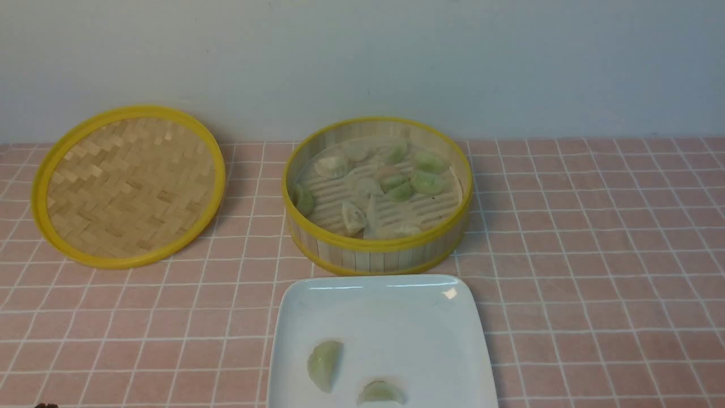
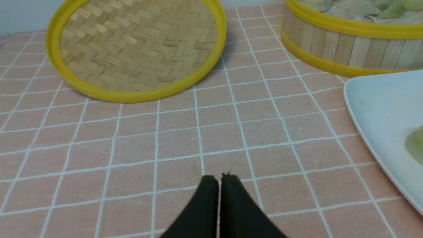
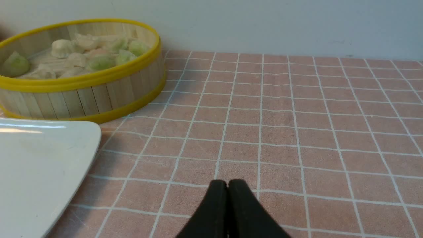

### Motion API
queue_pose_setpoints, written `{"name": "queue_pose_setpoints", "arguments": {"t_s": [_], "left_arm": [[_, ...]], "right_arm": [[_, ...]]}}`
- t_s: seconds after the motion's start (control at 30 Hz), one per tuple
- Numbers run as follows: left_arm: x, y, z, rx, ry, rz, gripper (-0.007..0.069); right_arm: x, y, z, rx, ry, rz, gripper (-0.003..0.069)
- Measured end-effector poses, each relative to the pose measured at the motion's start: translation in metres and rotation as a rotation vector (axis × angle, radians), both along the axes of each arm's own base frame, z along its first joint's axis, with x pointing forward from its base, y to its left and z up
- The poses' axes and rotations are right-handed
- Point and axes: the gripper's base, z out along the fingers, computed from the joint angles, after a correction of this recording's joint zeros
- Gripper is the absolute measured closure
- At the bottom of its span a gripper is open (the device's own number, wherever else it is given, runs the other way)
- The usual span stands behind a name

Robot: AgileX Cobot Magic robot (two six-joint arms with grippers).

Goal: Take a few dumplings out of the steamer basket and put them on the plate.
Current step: Use the left arm to grab a dumpling from the steamer

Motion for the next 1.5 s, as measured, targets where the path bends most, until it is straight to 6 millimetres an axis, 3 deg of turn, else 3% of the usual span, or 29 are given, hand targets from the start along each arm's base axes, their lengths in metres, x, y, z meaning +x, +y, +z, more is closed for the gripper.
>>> {"name": "queue_pose_setpoints", "arguments": {"t_s": [0.67,0.97,1.1,1.23,1.3,1.37,1.4,1.5], "left_arm": [[0.0,0.0,0.0,0.003,-0.003,0.0,0.0631],[0.005,0.001,0.031,-0.47,-0.307,0.078,0.0631],[0.0,0.015,0.058,-0.677,-0.604,0.16,0.0631],[-0.005,0.014,0.099,-0.706,-0.655,0.122,0.0631],[0.001,0.006,0.135,-0.661,-0.548,0.07,0.0631],[0.02,-0.007,0.172,-0.598,-0.305,0.013,0.0631],[0.022,-0.008,0.175,-0.591,-0.281,0.008,0.0631],[0.061,-0.024,0.203,-0.447,0.122,-0.07,0.0631]], "right_arm": [[0.0,0.0,0.0,0.0,0.0,0.0,0.0672],[0.0,0.0,0.0,0.0,0.0,0.0,0.0672],[0.0,0.0,0.0,0.0,0.0,0.0,0.0672],[0.0,0.0,0.001,0.02,-0.015,-0.001,0.0672],[0.002,0.002,0.005,0.177,-0.058,-0.012,0.0672],[0.002,0.002,0.014,0.423,-0.131,-0.039,0.0672],[0.002,0.002,0.014,0.446,-0.128,-0.04,0.0672],[0.003,-0.002,0.023,0.79,-0.188,-0.085,0.0672]]}}
